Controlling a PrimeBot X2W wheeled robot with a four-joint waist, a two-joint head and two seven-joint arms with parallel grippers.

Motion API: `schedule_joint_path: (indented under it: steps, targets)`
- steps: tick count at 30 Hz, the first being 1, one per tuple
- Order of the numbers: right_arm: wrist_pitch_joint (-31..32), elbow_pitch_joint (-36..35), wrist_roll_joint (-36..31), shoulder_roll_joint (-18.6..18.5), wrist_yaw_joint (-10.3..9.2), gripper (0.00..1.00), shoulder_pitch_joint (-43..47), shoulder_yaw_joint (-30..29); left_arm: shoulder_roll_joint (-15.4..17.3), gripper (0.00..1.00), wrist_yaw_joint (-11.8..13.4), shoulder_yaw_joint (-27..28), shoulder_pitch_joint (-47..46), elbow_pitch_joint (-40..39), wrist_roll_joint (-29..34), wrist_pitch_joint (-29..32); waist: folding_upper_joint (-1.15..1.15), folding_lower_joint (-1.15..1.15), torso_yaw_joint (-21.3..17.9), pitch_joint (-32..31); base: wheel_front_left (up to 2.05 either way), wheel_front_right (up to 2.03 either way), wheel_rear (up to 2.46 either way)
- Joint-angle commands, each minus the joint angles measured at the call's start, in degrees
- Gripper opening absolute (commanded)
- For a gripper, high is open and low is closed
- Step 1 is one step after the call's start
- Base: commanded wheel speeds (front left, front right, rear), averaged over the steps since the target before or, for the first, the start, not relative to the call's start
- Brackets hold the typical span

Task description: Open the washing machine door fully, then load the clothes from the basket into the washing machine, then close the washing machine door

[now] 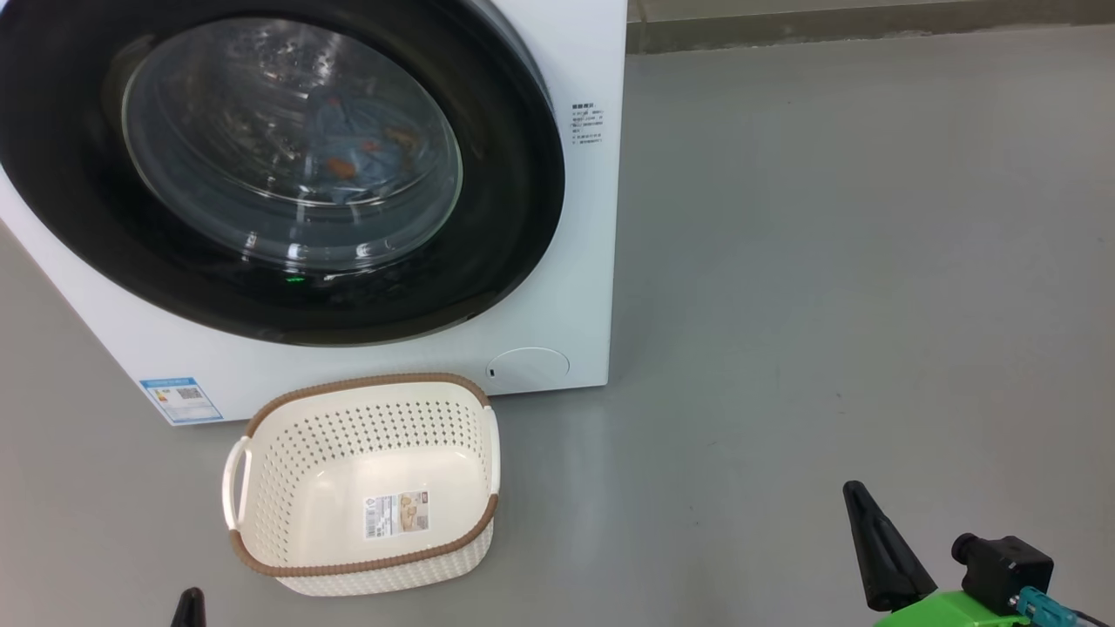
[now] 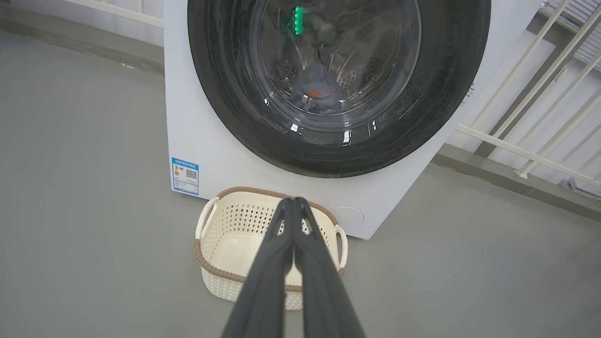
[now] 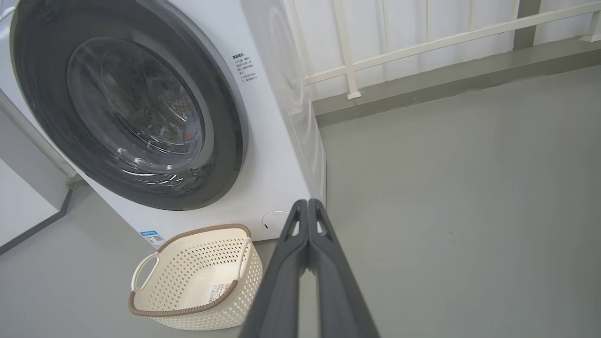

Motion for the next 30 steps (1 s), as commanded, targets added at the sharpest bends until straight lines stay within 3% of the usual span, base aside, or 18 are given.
schedule_joint_path:
  steps: [1,30]
  targets:
    - [0.2,-1.2,2.0,-0.4,-0.03,0.00,-2.0,-0.1,0.7,0.00,0.0,0.7,-2.2,-1.0,-1.3,0.2,0.00,-0.01,0.0,0.0,0.00,0.00,0.00]
    - [4.6,-0.6,21.3,-0.8,-0.06,0.00,-3.4,-1.0,-0.1,0.00,-0.1,1.3,-6.0,0.5,-18.0,4.8,0.00,-0.01,-0.3,0.2,0.00,0.00,0.00]
